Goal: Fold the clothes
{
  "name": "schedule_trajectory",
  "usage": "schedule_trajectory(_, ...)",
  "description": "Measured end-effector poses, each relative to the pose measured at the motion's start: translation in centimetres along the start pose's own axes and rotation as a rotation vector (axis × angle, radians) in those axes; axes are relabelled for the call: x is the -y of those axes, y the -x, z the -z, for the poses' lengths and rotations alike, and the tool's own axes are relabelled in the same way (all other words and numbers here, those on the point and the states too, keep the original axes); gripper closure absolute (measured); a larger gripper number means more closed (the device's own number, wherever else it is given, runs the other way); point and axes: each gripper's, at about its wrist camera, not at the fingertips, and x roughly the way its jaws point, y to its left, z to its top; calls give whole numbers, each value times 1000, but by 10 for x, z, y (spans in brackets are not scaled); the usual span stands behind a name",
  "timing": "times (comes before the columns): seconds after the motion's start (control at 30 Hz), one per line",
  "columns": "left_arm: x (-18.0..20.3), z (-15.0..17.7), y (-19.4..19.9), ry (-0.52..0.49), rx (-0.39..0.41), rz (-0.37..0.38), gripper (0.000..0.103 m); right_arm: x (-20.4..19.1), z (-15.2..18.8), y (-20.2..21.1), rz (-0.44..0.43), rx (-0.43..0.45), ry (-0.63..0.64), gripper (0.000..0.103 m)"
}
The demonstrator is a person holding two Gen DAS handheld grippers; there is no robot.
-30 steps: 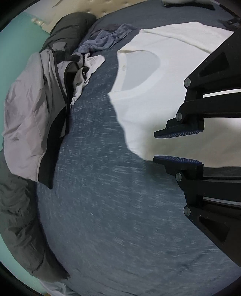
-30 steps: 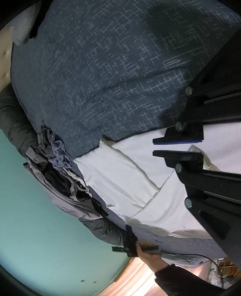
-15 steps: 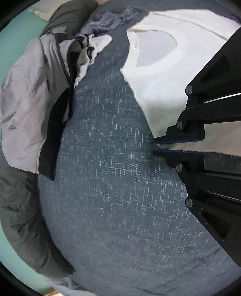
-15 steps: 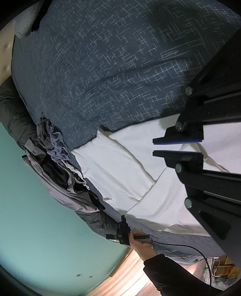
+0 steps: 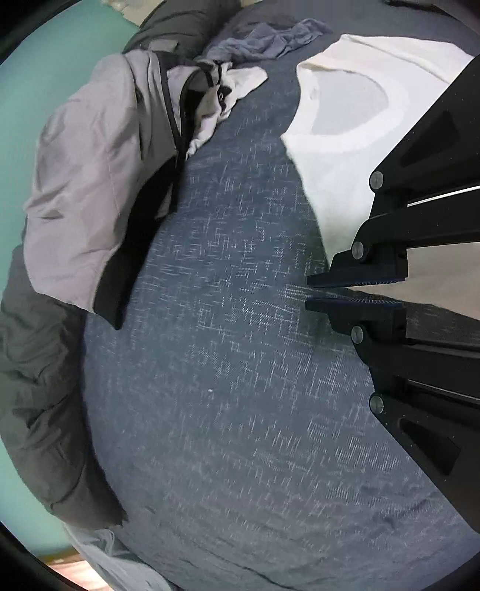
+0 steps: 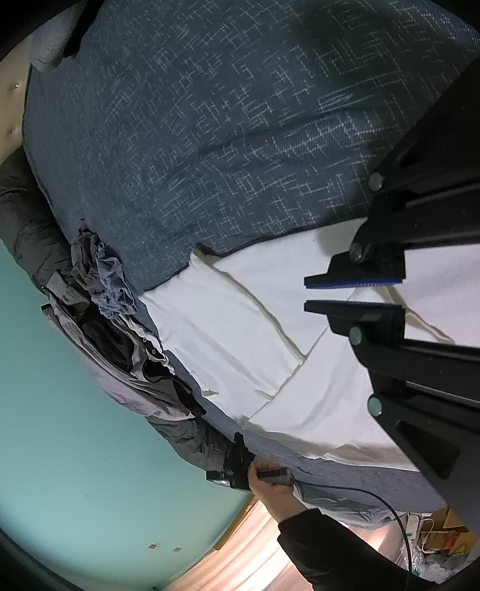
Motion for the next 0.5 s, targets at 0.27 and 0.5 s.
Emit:
schedule_trajectory(0.27,12,28,1,-103,-67,26,97,-7,1,3,28,-4,28,97)
schedule_trajectory(0.5,22,29,-28,-114,-81,-4,97,-8,1,-3,64,-45,56,97)
